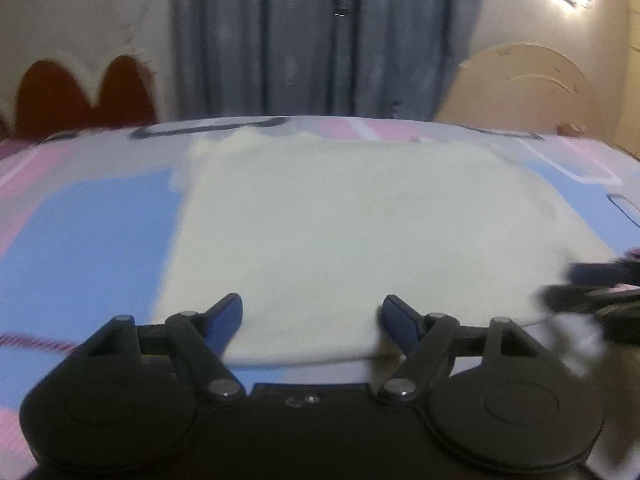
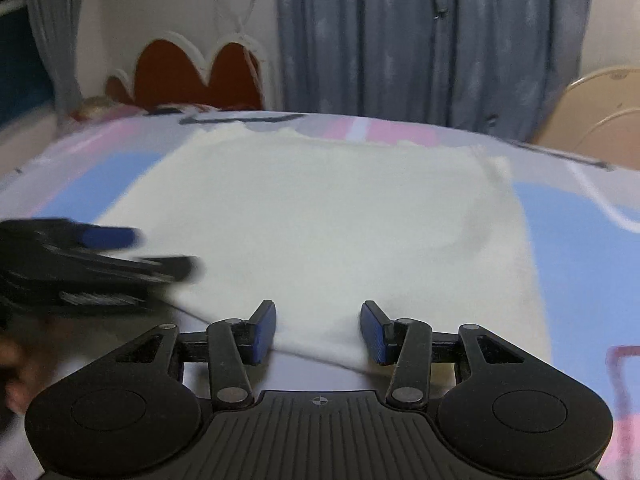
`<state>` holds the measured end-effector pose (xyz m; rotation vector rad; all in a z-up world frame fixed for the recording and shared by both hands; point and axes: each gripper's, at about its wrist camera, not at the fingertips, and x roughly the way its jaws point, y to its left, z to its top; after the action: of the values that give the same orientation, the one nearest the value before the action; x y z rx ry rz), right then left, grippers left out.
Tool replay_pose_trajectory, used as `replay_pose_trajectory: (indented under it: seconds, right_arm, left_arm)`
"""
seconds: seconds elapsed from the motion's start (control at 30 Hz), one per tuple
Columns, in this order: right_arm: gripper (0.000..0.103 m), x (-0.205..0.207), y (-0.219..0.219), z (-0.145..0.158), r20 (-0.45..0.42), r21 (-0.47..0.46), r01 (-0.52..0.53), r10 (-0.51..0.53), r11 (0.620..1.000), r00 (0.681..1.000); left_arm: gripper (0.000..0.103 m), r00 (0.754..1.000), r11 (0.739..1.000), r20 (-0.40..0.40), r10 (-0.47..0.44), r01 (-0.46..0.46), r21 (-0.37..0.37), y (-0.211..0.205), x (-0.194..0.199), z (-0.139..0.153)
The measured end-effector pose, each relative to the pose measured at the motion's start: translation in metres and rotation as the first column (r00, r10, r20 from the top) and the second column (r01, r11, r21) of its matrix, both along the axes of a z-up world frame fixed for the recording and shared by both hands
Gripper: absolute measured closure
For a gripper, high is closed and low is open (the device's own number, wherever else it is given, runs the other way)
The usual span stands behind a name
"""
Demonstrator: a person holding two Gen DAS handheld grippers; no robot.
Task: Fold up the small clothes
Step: 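Open both tools and smooth the folded sweater flat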
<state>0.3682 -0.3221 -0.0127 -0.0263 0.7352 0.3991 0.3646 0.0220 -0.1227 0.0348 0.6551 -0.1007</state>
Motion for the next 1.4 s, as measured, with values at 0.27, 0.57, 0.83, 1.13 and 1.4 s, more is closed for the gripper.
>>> replay_pose_trajectory:
  seconds: [0.27,0.57,0.83,1.13,1.4]
  right_arm:
    - [0.06,-0.003,-0.039,0.015,0.006,-0.004,0.134,-0.134,0.991,0.991]
    - [0.076,0.008,-0.04,0.015,-0.035,0.005,0.203,-0.202,0.979,0.979]
    - [0.076,0.01,-0.038,0.014,-0.039,-0.008,0.219,-0.219,0.976,0.975]
    - [0.076,0.003,-0.041,0.015,-0.046,-0.014,0.238,-0.238,0.971,0.97]
    - [0.076,0.003,-0.042,0.015,-0.068,-0.016,0.226,-0.227,0.974,0.972]
  left_arm:
    - [0.032,0.999,0.999,0.007,0.041,-0.041,-0.026,0.004,0.0,0.012]
    - [0.029,0.999,0.999,-0.021,0.037,-0.037,0.0,0.004,-0.001,0.001]
    - [0.029,0.999,1.0,-0.019,0.031,-0.031,-0.001,0.002,-0.002,-0.001]
    - [0.029,0.999,1.0,-0.016,0.028,-0.028,-0.011,0.003,-0.002,-0.002]
    - [0.029,1.0,1.0,-0.019,0.021,-0.021,-0.013,0.006,-0.002,0.0]
